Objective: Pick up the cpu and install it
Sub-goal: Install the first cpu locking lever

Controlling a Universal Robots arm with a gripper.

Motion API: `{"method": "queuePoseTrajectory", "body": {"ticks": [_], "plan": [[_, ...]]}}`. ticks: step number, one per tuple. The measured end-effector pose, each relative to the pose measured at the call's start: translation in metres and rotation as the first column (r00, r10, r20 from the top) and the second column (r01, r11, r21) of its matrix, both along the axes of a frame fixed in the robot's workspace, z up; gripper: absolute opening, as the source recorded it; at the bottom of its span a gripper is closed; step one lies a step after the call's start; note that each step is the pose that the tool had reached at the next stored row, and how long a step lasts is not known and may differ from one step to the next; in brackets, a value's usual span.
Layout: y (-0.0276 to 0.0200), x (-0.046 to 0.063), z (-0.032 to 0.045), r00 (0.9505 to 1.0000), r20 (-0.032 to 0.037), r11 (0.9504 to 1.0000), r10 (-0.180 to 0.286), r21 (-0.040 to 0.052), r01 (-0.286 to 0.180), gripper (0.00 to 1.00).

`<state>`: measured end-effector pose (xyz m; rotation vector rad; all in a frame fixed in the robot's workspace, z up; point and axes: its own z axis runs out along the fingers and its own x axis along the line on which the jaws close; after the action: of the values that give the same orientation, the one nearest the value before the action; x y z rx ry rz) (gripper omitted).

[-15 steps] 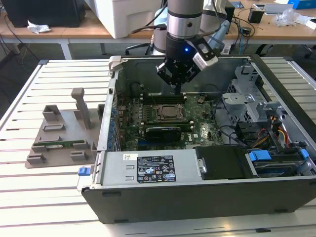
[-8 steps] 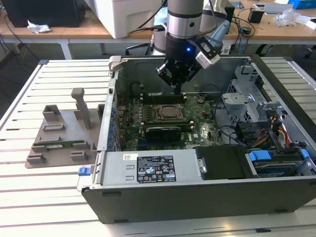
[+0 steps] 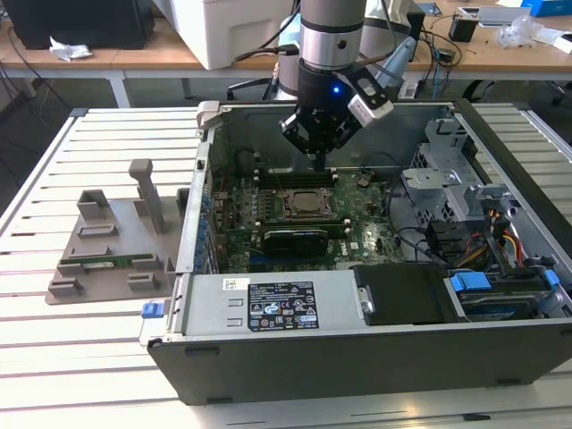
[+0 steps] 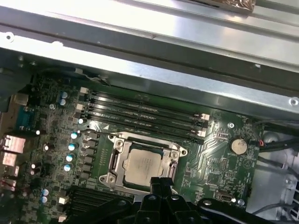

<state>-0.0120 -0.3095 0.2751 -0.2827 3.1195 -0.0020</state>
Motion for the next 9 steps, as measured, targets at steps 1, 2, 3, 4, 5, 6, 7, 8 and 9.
{"method": "queuePoseTrajectory", "body": {"ticks": [1,2,3,4,5,6,7,8,9], "plan": [[0.0000,0.0000,0.0000,0.9999,0.0000,0.9999,-0.014,0.0000,0.014,0.11],[0.0000,0.0000,-0.0001,0.9994,0.0001,0.9994,-0.036,0.0001,0.036,0.11],[0.0000,0.0000,-0.0001,0.9987,0.0000,0.9987,-0.051,0.0000,0.051,0.11],[0.0000,0.0000,-0.0001,0.9971,0.0000,0.9971,-0.076,0.0000,0.076,0.11],[0.0000,0.0000,-0.0001,0.9946,0.0000,0.9946,-0.104,0.0000,0.104,0.11],[0.0000,0.0000,-0.0001,0.9943,0.0001,0.9943,-0.106,0.0000,0.106,0.11],[0.0000,0.0000,-0.0001,0.9943,0.0001,0.9943,-0.106,-0.0001,0.106,0.11],[0.0000,0.0000,-0.0001,0.9943,0.0000,0.9943,-0.106,-0.0001,0.106,0.11],[0.0000,0.0000,-0.0001,0.9943,0.0000,0.9943,-0.106,-0.0002,0.106,0.11]]}}
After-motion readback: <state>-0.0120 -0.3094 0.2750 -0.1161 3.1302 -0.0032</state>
